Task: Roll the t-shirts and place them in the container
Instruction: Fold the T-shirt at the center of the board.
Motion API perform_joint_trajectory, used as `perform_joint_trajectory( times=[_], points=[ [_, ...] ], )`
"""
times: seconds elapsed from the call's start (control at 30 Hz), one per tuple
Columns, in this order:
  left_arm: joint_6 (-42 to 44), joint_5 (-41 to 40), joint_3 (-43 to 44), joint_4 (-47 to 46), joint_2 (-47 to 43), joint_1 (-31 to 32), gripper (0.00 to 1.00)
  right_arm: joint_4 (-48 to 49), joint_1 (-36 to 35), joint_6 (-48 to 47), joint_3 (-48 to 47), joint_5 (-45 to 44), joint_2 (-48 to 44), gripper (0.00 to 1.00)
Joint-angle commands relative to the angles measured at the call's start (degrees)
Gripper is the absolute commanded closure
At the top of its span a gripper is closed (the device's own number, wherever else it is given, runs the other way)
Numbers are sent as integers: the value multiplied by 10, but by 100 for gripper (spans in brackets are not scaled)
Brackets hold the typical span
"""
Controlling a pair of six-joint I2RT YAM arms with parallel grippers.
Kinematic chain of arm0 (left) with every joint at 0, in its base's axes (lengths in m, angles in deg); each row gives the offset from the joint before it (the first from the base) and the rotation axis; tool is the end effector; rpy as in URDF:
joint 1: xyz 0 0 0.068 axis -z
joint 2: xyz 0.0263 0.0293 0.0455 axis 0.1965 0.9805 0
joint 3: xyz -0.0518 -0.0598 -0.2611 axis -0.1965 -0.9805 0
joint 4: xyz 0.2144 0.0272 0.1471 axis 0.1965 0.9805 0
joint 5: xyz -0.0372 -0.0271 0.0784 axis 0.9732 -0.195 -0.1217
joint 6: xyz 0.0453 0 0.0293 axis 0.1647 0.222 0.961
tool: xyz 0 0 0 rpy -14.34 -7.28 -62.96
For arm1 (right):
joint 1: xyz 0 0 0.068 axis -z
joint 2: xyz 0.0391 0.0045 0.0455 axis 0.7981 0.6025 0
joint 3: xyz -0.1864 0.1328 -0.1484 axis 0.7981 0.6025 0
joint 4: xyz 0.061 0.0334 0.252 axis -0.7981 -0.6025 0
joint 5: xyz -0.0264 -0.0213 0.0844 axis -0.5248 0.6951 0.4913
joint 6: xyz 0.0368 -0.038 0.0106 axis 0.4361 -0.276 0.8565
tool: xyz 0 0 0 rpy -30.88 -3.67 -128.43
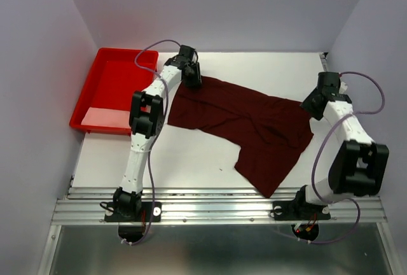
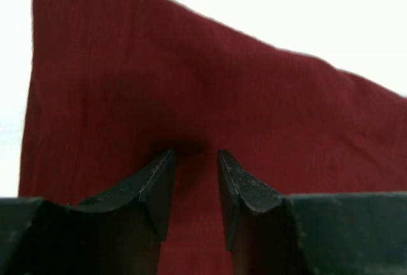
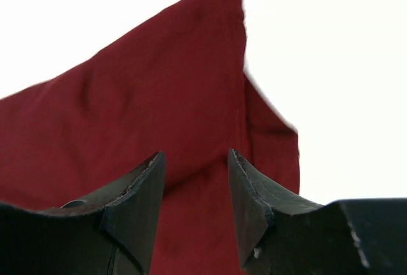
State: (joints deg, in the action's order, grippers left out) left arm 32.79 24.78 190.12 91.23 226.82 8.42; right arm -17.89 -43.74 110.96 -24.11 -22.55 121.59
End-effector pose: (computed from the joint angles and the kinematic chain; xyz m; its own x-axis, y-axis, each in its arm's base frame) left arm 0.5310 -0.1974 0.1821 -0.7812 -0.0880 -0.6180 0.1883 0.9107 -0.3677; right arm 0.3139 -0.0584 0.2454 -0.5413 0.6084 -0.5804 0.6583 0.7361 0.1576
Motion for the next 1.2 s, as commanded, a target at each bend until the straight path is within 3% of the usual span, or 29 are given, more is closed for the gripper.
perform_joint_trajectory(
  times=[0.0,0.13,0.4,0.93,1.0,1.17],
  points=[
    [5,-19,-40,0,-114,-5,55,-46,-50,-12,33,-4,-96,50],
    [4,-41,-80,2,-177,-5,56,-70,-192,-17,63,-5,-129,50],
    [3,-77,-150,0,-248,-5,56,-78,-316,-26,79,-16,-73,50],
    [0,-72,-165,3,-251,-5,55,-23,-323,-60,87,-40,53,56],
    [0,-72,-165,3,-248,-5,55,-20,-323,-59,87,-43,61,60],
    [0,-71,-159,4,-245,-5,56,-21,-323,-52,82,-55,56,82]
  ],
)
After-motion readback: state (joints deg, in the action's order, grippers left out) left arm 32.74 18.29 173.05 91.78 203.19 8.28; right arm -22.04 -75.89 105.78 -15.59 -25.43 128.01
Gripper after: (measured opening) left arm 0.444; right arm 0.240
